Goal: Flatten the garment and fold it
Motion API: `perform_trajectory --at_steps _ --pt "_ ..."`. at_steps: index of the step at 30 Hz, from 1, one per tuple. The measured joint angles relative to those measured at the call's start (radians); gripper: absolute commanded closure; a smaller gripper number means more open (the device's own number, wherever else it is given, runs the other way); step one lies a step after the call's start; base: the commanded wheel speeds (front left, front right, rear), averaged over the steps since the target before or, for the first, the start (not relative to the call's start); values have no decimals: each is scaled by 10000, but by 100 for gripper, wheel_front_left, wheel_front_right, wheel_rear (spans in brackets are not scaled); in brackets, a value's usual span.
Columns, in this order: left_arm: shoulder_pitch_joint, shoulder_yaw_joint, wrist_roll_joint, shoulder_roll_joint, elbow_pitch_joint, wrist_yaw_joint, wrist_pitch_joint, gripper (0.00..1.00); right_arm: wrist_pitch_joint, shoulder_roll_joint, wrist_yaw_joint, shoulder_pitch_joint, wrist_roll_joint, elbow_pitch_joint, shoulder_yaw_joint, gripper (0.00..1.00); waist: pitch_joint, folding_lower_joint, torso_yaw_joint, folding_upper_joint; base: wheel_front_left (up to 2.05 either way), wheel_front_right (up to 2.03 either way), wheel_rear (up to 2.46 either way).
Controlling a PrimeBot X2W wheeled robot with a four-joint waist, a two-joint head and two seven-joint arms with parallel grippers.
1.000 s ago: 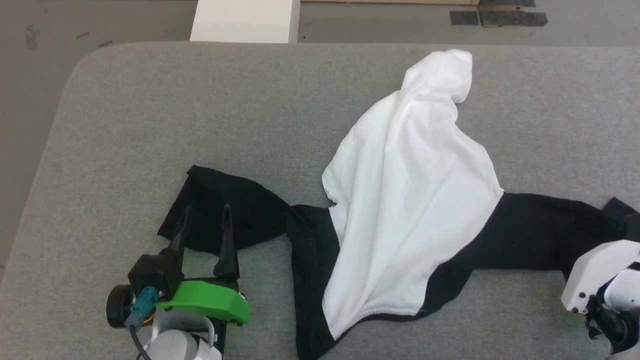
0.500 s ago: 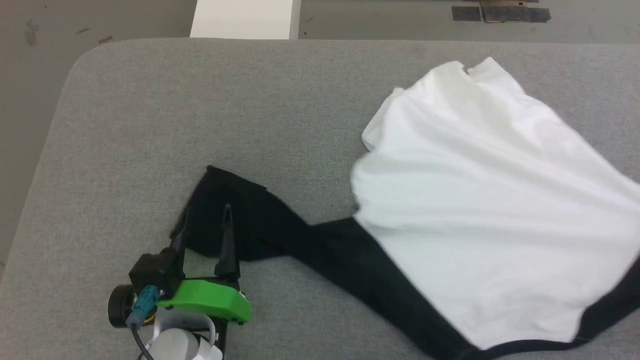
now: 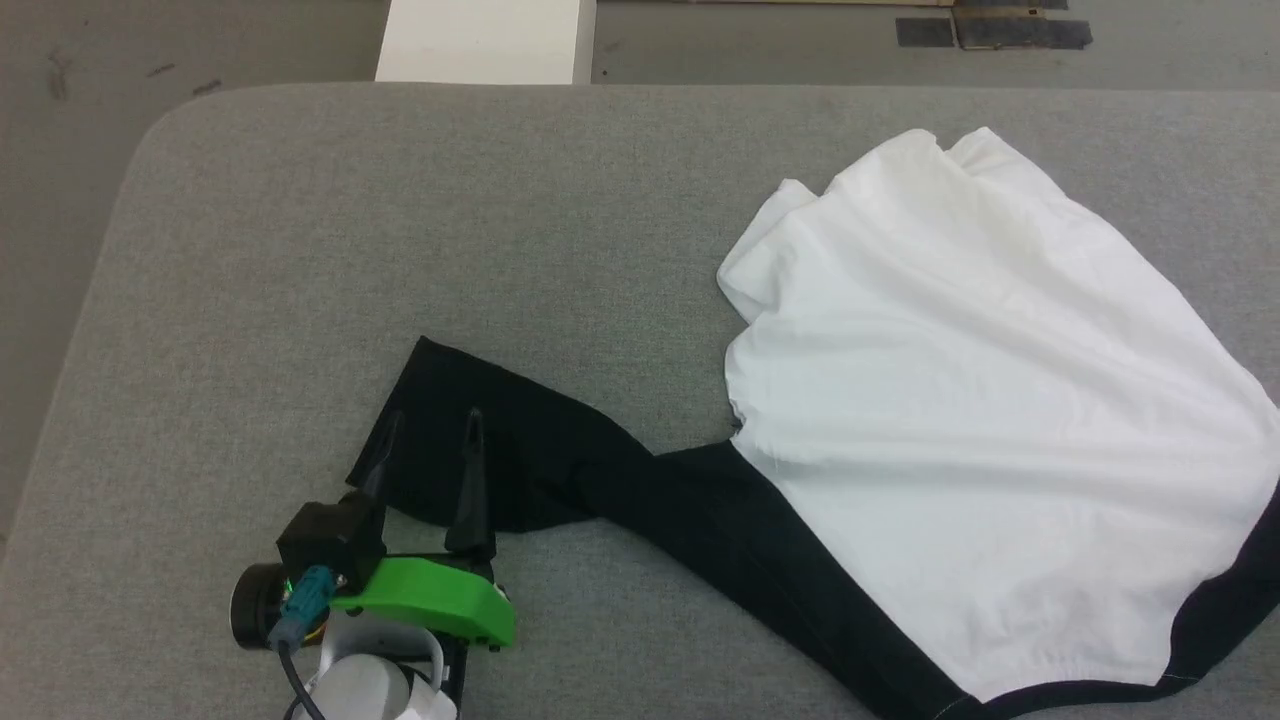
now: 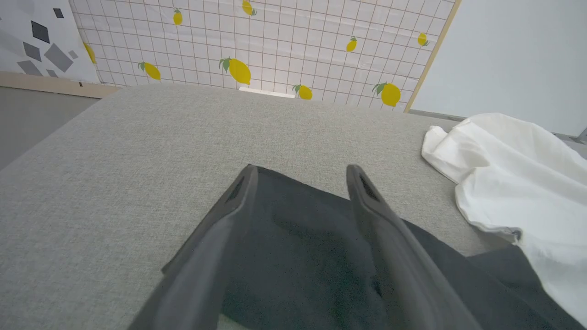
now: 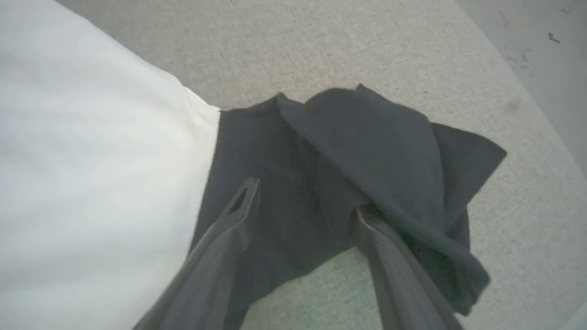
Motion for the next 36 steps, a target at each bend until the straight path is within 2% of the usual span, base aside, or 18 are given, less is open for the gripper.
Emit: perform_trajectory --at_steps 7,12,15,24,33,36 --pt "21 -67 -38 10 81 0 138 0 -1281 826 0 1054 1195 -1812 1390 0 -397 0 -194 0 0 0 0" --pt "114 -284 -81 134 198 -2 828 0 -1785 982 -2 2127 1898 -2782 2405 0 -698 0 -462 0 0 0 0" --pt "129 -635 -198 140 113 -178 1461 0 -2019 999 -2 2591 2456 -2905 3024 0 -846 0 -638 0 0 0 0" --pt "-52 -2940 -316 -12 -79 -1463 4199 0 -2251 1001 -2 2883 2663 -3001 3829 0 -1058 0 -1052 0 0 0 0" --pt "-349 -3689 -828 -127 579 -1624 6832 0 -2261 1001 -2 2882 2782 -3041 4123 0 -944 0 -1287 0 0 0 0" --pt "-355 -3666 -1220 -244 604 -1498 7225 0 -2261 1001 -2 2882 2819 -3047 4176 0 -885 0 -1334 0 0 0 0"
